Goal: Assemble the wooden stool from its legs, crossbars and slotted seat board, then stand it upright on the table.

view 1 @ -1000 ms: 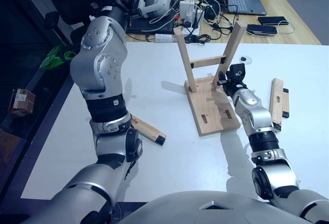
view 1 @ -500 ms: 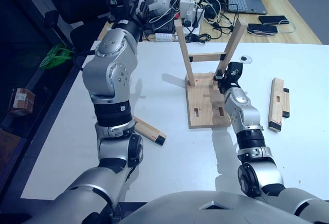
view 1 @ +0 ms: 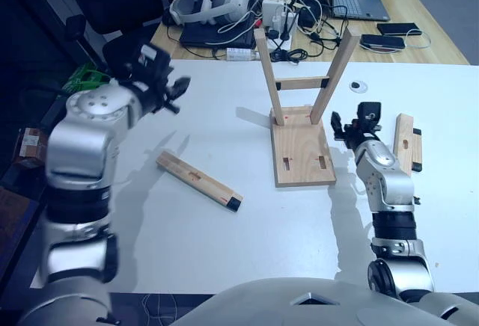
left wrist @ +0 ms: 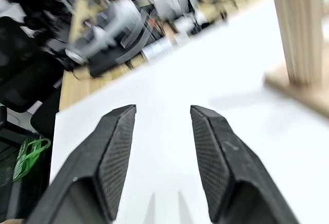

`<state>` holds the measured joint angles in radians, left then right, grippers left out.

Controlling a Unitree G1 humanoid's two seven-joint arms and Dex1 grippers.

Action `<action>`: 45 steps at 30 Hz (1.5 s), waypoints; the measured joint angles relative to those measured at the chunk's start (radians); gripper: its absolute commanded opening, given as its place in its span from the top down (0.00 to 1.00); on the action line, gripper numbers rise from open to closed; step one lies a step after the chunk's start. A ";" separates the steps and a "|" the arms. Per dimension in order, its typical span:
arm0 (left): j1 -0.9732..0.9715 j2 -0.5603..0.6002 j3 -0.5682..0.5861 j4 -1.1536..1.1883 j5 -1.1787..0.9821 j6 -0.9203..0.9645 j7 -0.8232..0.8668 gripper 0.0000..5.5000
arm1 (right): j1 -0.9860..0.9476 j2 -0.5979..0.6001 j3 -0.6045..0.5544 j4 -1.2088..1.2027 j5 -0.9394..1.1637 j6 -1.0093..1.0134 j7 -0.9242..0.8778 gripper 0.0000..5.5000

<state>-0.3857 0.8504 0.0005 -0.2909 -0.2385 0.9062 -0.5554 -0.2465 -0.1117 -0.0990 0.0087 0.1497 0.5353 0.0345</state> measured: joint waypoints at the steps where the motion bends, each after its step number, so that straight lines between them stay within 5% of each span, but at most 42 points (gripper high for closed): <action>1: 0.042 0.051 -0.009 -0.014 0.011 -0.022 -0.046 0.64 | 0.020 -0.012 -0.003 -0.017 -0.001 0.008 -0.001 0.34; 5: 0.201 0.199 -0.013 -0.081 0.011 -0.096 -0.201 0.64 | 0.085 -0.025 -0.004 -0.093 -0.001 0.043 -0.004 0.34; 19: 0.600 0.252 -0.053 -0.117 0.122 -0.198 -0.274 0.64 | 0.121 -0.057 -0.039 -0.137 -0.023 0.061 -0.026 0.34; 35: 0.206 -0.086 -0.289 0.170 0.287 -0.201 -0.117 0.64 | 0.077 -0.061 -0.041 -0.095 -0.047 0.033 -0.029 0.34; 45: 0.149 -0.196 -0.335 0.186 0.335 -0.207 -0.075 0.64 | 0.016 -0.270 -0.204 0.157 -0.099 -0.139 -0.045 0.34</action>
<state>-0.2371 0.6541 -0.3348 -0.1051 0.0968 0.6990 -0.6307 -0.2303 -0.3820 -0.3029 0.1654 0.0504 0.3966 -0.0103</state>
